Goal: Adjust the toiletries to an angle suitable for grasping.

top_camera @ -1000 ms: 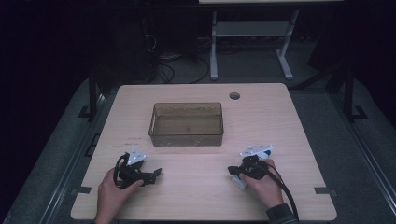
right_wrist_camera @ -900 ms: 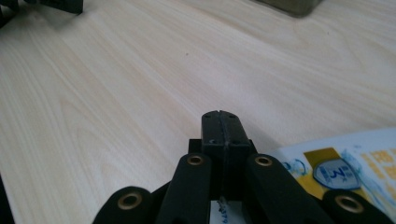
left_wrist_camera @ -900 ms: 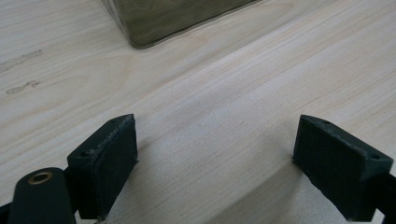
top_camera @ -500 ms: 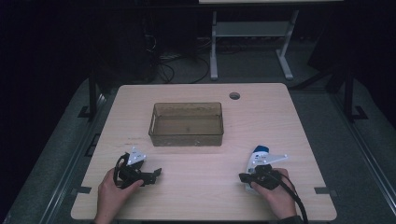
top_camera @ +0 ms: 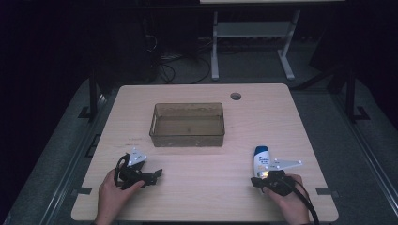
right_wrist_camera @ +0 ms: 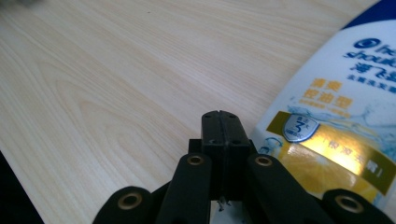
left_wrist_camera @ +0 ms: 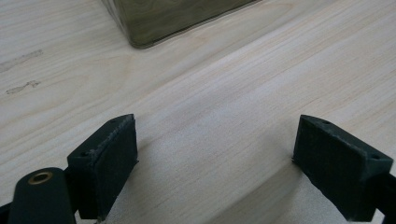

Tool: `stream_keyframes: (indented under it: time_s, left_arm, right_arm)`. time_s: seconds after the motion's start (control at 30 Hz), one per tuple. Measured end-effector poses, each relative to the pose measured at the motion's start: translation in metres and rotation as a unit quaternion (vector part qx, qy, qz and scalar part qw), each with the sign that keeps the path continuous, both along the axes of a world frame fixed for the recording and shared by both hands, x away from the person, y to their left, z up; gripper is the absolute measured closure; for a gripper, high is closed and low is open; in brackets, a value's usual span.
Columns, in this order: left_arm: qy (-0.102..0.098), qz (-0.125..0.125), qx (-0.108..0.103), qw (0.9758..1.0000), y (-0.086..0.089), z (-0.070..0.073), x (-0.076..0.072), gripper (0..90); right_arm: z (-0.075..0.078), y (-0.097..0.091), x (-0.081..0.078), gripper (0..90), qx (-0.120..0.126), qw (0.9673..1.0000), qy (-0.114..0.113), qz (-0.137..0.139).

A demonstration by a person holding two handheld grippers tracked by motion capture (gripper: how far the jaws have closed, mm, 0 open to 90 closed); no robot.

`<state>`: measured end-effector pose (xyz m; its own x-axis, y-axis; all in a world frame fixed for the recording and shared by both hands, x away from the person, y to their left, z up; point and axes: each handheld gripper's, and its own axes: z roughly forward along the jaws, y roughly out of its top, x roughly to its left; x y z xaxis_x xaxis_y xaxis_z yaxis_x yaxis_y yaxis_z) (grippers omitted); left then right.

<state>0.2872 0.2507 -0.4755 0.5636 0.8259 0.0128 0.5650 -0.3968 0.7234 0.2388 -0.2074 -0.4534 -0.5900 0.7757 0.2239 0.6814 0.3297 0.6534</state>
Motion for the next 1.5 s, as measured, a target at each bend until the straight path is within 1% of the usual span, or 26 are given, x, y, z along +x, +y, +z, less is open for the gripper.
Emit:
stream_keyframes:
  time_s: [0.23, 0.43, 0.7, 0.8, 0.83, 0.9, 1.03, 1.17, 1.23, 1.27, 1.3, 1.43, 1.47, 1.5]
  left_arm:
    - [0.0, 0.0, 0.0, 1.0, 0.0, 0.0, 0.0, 12.4]
    - [0.0, 0.0, 0.0, 1.0, 0.0, 0.0, 0.0, 12.4]
    - [0.0, 0.0, 0.0, 1.0, 0.0, 0.0, 0.0, 12.5]
    - [0.0, 0.0, 0.0, 1.0, 0.0, 0.0, 0.0, 12.5]
    - [0.0, 0.0, 0.0, 1.0, 0.0, 0.0, 0.0, 12.4]
    - [0.0, 0.0, 0.0, 1.0, 0.0, 0.0, 0.0, 12.5]
    - [0.0, 0.0, 0.0, 1.0, 0.0, 0.0, 0.0, 12.4]
    - [0.0, 0.0, 0.0, 1.0, 0.0, 0.0, 0.0, 12.4]
    - [0.0, 0.0, 0.0, 1.0, 0.0, 0.0, 0.0, 12.5]
    - [0.0, 0.0, 0.0, 1.0, 0.0, 0.0, 0.0, 12.5]
    - [0.0, 0.0, 0.0, 1.0, 0.0, 0.0, 0.0, 12.4]
    - [0.0, 0.0, 0.0, 1.0, 0.0, 0.0, 0.0, 12.4]
    - [0.0, 0.0, 0.0, 1.0, 0.0, 0.0, 0.0, 12.5]
    - [0.0, 0.0, 0.0, 1.0, 0.0, 0.0, 0.0, 12.4]
  right_arm:
    - [-0.001, -0.013, -0.006, 90.0, -0.005, 0.9998, 0.005, -0.017]
    - [-0.002, -0.023, -0.009, 90.0, -0.011, 0.9996, 0.003, -0.026]
    - [-0.003, -0.037, -0.013, 90.0, -0.012, 0.9991, 0.004, -0.04]
    - [-0.003, -0.043, -0.014, 90.0, -0.014, 0.9987, 0.002, -0.049]
    - [-0.003, -0.048, -0.016, 90.0, -0.013, 0.9984, 0.001, -0.055]
    - [-0.003, -0.05, -0.016, 90.0, -0.013, 0.9983, 0.003, -0.057]
    - [-0.003, -0.057, -0.019, 90.0, -0.02, 0.9973, 0.002, -0.071]
    - [-0.003, -0.063, -0.02, 90.0, -0.019, 0.9972, 0.001, -0.073]
    - [-0.002, -0.062, -0.02, 89.9, -0.016, 0.9975, -0.002, -0.069]
    - [-0.001, -0.061, -0.02, 89.9, -0.015, 0.9975, 0.001, -0.069]
    - [-0.001, -0.06, -0.02, 89.7, -0.013, 0.9978, -0.002, -0.064]
    - [-0.001, -0.058, -0.019, 84.6, -0.011, 0.9982, -0.004, -0.06]
    - [0.0, -0.058, -0.019, 83.0, -0.008, 0.9982, 0.001, -0.06]
    - [0.001, -0.058, -0.018, 81.9, -0.005, 0.9985, -0.003, -0.054]
